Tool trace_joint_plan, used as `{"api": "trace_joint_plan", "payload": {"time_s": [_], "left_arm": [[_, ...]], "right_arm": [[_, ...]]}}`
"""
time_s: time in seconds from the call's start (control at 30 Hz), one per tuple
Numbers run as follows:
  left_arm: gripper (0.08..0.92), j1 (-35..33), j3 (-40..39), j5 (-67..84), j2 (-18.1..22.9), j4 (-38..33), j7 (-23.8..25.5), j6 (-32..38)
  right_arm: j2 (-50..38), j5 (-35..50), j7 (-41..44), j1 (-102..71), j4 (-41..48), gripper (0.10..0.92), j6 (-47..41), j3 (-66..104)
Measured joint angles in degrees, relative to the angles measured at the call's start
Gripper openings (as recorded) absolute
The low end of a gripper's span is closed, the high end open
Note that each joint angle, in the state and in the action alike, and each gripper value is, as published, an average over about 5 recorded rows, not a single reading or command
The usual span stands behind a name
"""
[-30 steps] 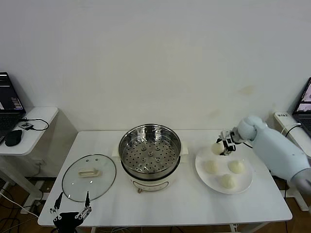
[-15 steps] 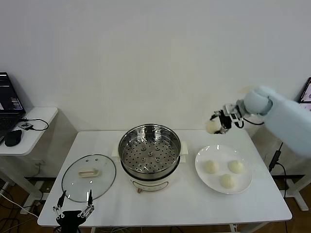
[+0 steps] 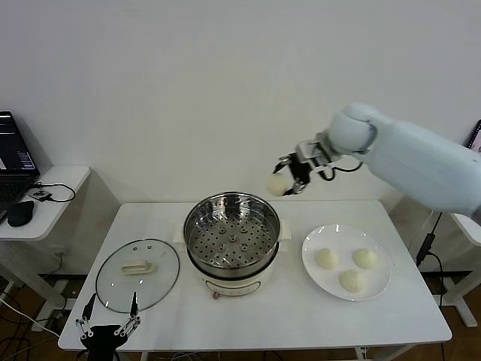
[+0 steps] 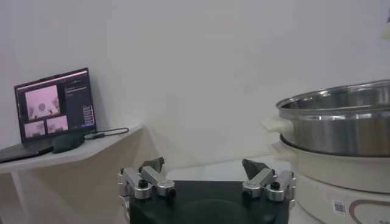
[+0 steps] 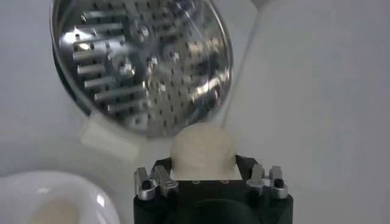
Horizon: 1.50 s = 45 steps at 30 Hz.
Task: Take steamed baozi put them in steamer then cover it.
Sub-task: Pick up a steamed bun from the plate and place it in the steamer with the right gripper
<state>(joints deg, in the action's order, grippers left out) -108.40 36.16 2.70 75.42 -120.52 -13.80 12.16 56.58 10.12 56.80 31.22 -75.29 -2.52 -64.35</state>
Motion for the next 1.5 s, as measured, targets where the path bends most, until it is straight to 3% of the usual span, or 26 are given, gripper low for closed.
{"api": "trace_joint_plan", "payload": {"time_s": [1.03,1.13,1.3,1.5], "left_arm": [[0.823,0.5,1.4,0.0,0.5,0.8,-0.1,1.2],[0.823,0.5,1.3,-0.1,0.5,0.9,-0.2,1.4],[0.823,0.2,1.3,-0.3,0.6,0.4,-0.3,1.6],[0.823,0.1,1.5,-0.3,0.6,-0.1,-0.3,1.6]], "right_arm": [[18.4,-20.9,-10.2,-8.2,16.9,0.678,21.7,-6.0],[19.2,-22.0,-10.9,-8.5,18.1,0.689,22.9,-5.8],[19.6,-22.8,-11.7,-8.6,18.9,0.804,24.0,-5.7],[18.5,-21.2,-11.3,-6.7,16.8,0.822,23.2,-5.6]]}}
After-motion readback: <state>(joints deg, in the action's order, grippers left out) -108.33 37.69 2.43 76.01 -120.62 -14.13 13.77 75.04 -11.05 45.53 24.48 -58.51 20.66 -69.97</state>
